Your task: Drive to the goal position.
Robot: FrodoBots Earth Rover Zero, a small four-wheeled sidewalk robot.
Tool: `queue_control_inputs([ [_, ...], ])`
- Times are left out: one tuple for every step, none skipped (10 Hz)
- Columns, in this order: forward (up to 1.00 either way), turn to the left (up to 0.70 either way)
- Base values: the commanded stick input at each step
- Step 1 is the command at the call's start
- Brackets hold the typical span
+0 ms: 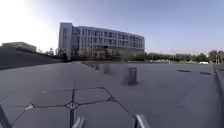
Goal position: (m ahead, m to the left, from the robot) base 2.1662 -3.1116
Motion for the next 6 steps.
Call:
queue_control_inputs([
  [0.6,-0.15],
  [0.6,-0.15],
  [0.6,-0.15],
  [0.46,-0.2],
  [0.12,-0.38],
  [0.0,-0.43],
])
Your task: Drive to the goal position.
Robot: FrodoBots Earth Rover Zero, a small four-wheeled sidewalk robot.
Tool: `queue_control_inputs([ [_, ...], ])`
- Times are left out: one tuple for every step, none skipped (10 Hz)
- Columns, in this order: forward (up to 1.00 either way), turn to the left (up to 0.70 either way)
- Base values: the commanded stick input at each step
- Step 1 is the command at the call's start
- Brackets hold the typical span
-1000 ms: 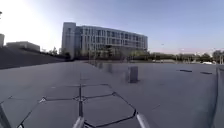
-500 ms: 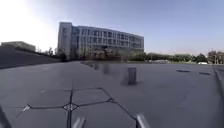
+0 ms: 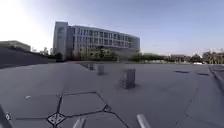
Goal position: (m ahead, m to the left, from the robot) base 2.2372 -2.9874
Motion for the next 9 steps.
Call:
queue_control_inputs([
  [0.0,-0.35],
  [0.0,-0.04],
  [0.0,-0.16],
  [0.0,-0.45],
  [0.0,-0.45],
  [0.0,-0.45],
  [0.0,-0.45],
  [0.0,-0.45],
  [0.0,-0.45],
])
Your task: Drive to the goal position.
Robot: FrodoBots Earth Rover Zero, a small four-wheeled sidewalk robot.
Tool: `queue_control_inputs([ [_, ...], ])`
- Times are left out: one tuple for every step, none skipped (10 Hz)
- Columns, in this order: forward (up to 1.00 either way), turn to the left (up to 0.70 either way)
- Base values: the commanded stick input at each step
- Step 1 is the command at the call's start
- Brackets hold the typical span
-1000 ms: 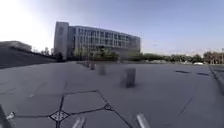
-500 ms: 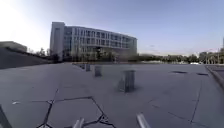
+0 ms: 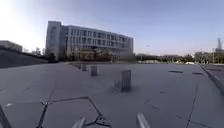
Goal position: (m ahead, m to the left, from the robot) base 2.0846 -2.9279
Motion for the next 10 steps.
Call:
queue_control_inputs([
  [0.0,-0.45],
  [0.0,-0.45],
  [0.0,-0.45],
  [0.0,-0.45],
  [0.0,-0.45],
  [0.0,-0.45],
  [0.0,-0.45],
  [0.0,-0.45],
  [0.0,-0.45],
  [0.0,-0.45],
])
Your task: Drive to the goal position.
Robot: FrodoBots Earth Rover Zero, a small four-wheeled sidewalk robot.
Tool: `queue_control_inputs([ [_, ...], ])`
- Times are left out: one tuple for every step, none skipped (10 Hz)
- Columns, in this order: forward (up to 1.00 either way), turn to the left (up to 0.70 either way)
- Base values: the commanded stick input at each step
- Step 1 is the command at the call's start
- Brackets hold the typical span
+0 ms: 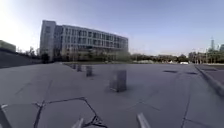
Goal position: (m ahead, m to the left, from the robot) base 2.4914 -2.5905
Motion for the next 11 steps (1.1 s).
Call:
queue_control_inputs([
  [0.0,-0.45],
  [0.0,-0.45],
  [0.0,-0.45],
  [0.0,-0.45],
  [0.0,-0.45],
  [0.0,-0.45],
  [0.0,-0.45],
  [0.0,-0.44],
  [0.0,-0.45],
  [0.0,-0.45],
  [0.0,0.0],
])
